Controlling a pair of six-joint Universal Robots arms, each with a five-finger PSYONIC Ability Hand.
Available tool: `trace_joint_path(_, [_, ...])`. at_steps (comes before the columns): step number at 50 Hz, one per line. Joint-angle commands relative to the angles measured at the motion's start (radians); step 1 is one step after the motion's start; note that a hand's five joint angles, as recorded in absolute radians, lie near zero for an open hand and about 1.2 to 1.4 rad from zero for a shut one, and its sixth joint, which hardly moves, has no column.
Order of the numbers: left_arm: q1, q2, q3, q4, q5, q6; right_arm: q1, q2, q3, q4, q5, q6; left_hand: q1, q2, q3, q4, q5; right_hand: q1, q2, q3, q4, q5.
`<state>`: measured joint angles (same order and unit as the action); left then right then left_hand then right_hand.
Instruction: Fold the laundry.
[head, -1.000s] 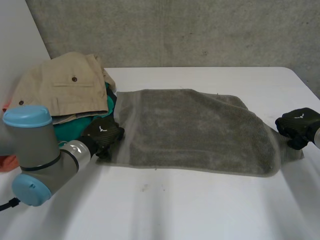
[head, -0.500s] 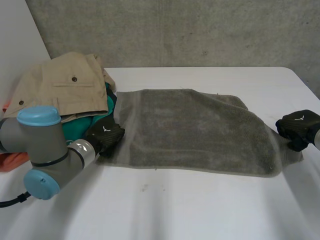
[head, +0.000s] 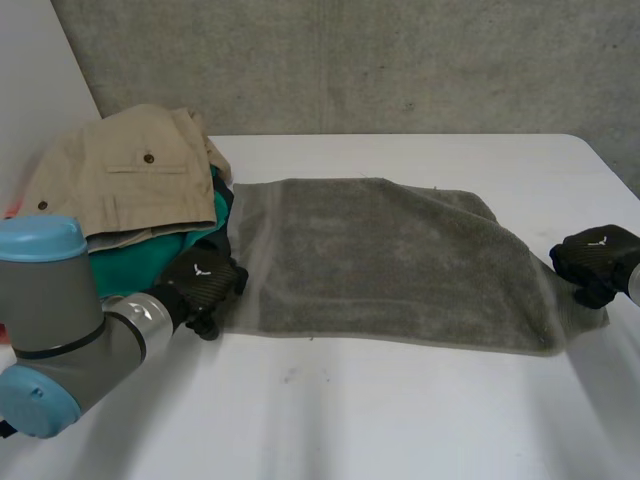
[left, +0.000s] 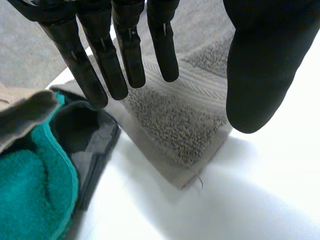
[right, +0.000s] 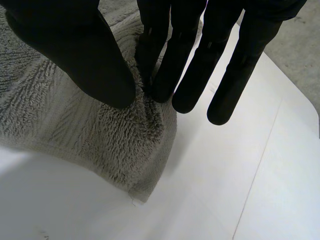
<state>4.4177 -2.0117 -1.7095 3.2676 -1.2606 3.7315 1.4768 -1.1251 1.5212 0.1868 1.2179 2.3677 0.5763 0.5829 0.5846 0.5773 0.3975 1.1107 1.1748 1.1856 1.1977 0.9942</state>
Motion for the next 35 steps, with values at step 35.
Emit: trace_joint_path(35, [-0.003, -0.249, 0.252, 0.037, -0.006, 0.007, 0.007, 0.015, 0.017, -0.017, 0.000, -0.004, 0.402, 0.396, 0.394, 0.401, 0.407, 0.286, 0.221, 0.211, 0.199, 0.227])
